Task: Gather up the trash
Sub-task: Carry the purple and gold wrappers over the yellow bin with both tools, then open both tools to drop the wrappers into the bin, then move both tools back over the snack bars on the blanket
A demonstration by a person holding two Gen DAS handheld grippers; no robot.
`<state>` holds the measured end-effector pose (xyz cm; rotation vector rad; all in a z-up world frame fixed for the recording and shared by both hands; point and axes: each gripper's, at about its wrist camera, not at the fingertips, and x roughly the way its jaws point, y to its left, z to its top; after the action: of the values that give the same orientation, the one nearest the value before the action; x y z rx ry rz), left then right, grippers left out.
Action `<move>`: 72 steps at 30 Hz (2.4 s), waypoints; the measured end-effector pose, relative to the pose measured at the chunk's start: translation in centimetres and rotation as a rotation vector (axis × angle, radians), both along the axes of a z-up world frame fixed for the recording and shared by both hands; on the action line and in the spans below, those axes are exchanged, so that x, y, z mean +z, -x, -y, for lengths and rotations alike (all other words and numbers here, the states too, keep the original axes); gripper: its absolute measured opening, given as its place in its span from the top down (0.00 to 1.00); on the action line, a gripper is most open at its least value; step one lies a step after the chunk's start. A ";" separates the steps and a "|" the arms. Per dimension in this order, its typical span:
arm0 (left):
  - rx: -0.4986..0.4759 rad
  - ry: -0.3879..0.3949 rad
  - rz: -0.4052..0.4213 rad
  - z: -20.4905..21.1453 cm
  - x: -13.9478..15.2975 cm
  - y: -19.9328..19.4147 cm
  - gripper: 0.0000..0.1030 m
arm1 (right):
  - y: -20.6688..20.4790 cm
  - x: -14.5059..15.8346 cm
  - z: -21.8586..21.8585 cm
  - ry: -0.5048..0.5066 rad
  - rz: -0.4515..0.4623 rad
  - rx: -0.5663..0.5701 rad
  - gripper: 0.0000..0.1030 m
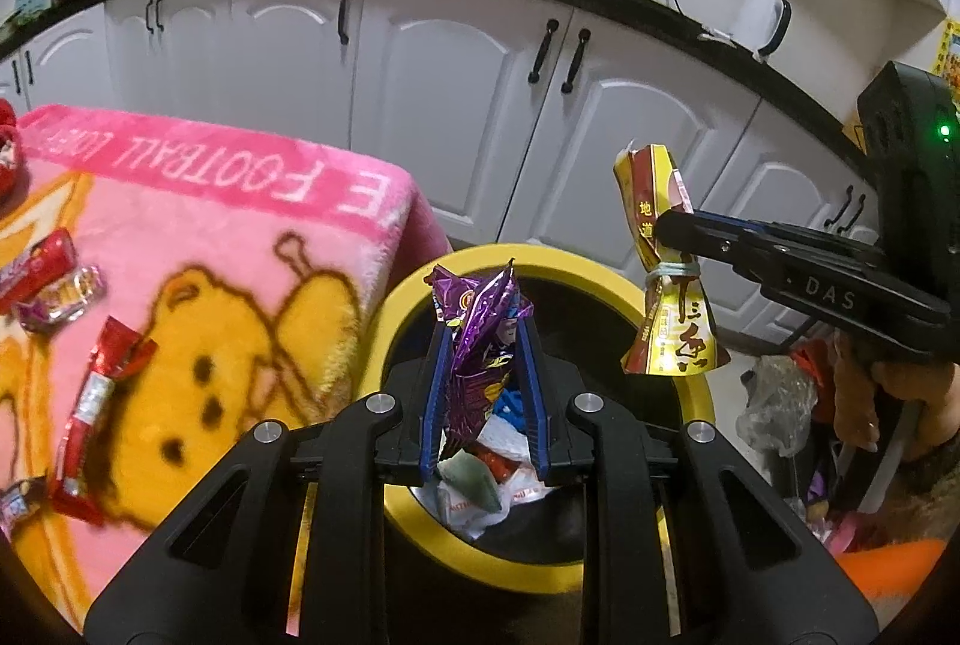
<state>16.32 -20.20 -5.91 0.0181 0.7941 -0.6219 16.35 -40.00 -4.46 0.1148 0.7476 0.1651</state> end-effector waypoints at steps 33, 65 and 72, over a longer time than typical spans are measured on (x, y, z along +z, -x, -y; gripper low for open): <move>0.065 0.016 -0.013 -1.6 -0.5 -0.3 0.41 | -0.4 -1.2 0.4 -0.073 -0.042 -0.016 0.65; 0.284 0.049 0.161 -10.7 5.0 2.7 0.11 | 1.0 5.3 -6.7 -0.052 0.104 0.115 0.40; 0.327 0.069 0.179 -13.2 5.6 3.6 0.11 | 1.1 6.1 -9.1 -0.039 0.128 0.178 0.40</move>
<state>12.68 -6.96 -0.35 -0.1163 0.5853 -0.3316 15.21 -30.86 1.68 0.0739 0.6263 0.3530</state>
